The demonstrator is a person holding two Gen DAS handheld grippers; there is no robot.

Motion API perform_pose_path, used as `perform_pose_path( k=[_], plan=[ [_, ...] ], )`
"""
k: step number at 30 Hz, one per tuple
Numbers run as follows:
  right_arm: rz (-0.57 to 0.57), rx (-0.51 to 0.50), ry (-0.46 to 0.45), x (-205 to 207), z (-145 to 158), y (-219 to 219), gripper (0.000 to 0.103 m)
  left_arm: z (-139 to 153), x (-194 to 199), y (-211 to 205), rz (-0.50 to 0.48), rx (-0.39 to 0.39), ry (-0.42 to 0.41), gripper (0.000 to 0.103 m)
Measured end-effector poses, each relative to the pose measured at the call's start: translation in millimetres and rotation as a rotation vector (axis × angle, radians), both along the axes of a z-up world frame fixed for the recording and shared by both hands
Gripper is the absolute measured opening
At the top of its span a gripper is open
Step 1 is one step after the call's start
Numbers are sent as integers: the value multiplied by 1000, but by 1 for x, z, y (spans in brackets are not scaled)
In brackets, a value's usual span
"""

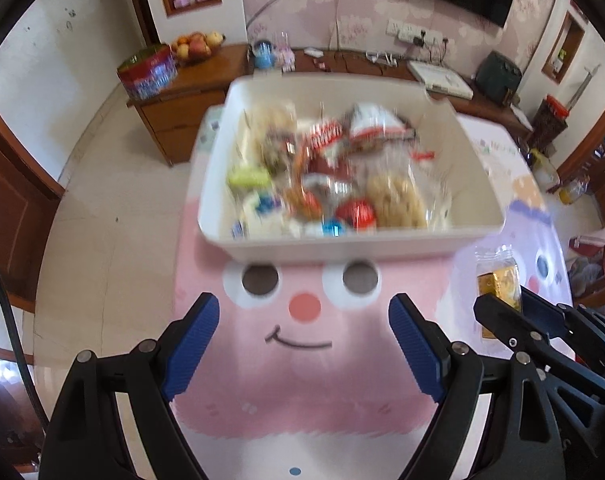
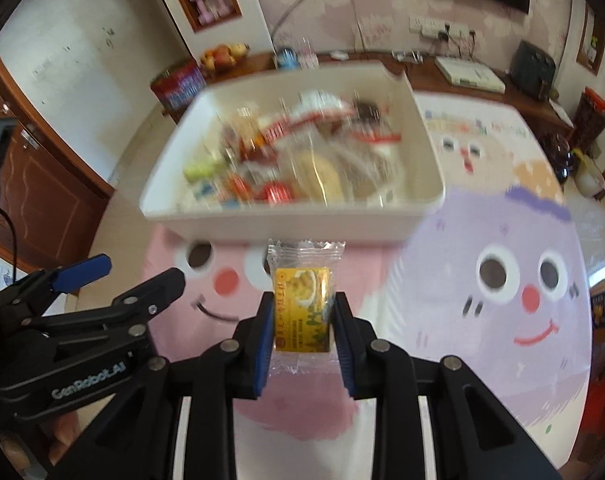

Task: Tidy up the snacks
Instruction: 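Carry the yellow pack over the white tray with the right gripper, then open the right gripper to drop the yellow pack into the tray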

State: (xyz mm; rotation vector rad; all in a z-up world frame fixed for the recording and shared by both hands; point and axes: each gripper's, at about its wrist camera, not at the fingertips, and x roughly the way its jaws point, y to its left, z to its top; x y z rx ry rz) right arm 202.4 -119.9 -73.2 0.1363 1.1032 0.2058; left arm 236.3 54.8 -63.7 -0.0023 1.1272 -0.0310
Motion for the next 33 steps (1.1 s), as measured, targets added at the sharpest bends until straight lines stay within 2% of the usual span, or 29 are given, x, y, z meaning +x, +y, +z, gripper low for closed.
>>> perform_pose_path(
  k=[3, 12, 17, 24, 33],
  plan=[
    [8, 11, -59, 11, 28, 3, 28, 21, 10, 1, 2, 5, -37, 90],
    [10, 9, -244, 54, 108, 4, 28, 82, 49, 4, 10, 27, -170, 91],
    [-11, 1, -302, 83, 136, 3, 28, 108, 76, 11, 32, 3, -218, 92],
    [-27, 6, -317, 115, 148, 2, 28, 118, 105, 14, 52, 10, -254, 98],
    [-22, -7, -255, 150, 124, 8, 29, 86, 134, 10, 54, 31, -188, 98]
  ],
)
